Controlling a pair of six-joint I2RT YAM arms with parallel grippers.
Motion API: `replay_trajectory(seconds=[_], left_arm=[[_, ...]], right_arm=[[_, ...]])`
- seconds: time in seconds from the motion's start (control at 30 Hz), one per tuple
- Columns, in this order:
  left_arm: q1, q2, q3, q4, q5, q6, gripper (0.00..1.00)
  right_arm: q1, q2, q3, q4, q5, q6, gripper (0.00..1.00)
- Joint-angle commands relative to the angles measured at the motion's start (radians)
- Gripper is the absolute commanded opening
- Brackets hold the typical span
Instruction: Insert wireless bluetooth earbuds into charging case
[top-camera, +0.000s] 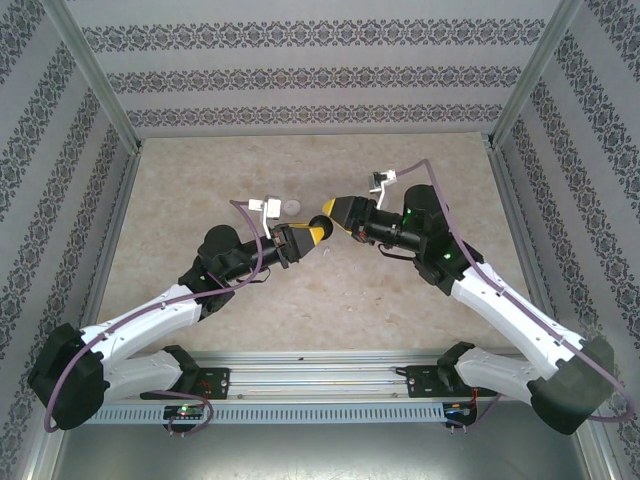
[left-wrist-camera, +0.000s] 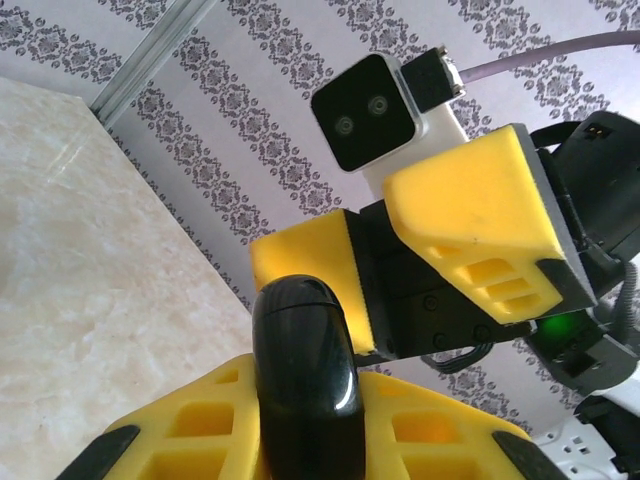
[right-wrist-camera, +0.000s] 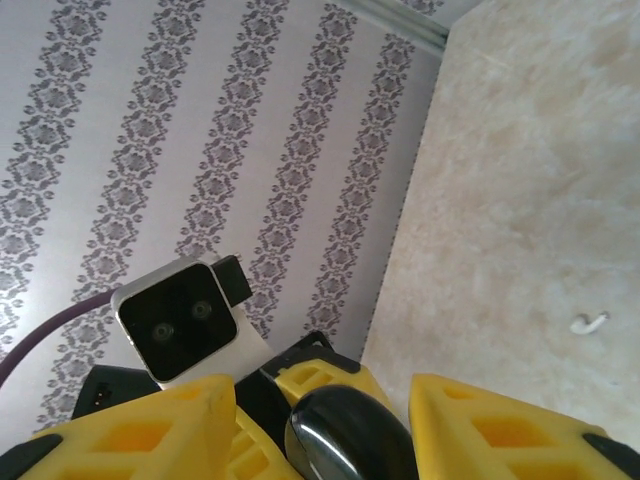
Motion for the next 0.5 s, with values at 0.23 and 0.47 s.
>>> replay_trajectory(seconds=[0.23,0.47], left_arm=[[0.014,-0.027,0.044,0.133,-0.009,-0.131,0.05],[0.016,-0.011,0.053,0.153,0.002,-0.144,0.06]], right_arm=[[-0.01,0.019,-0.031,0.143,-0.136,0.077,0.45],[-0.01,0.034,-0.039,0.15,-0.162,0.093,0.39]])
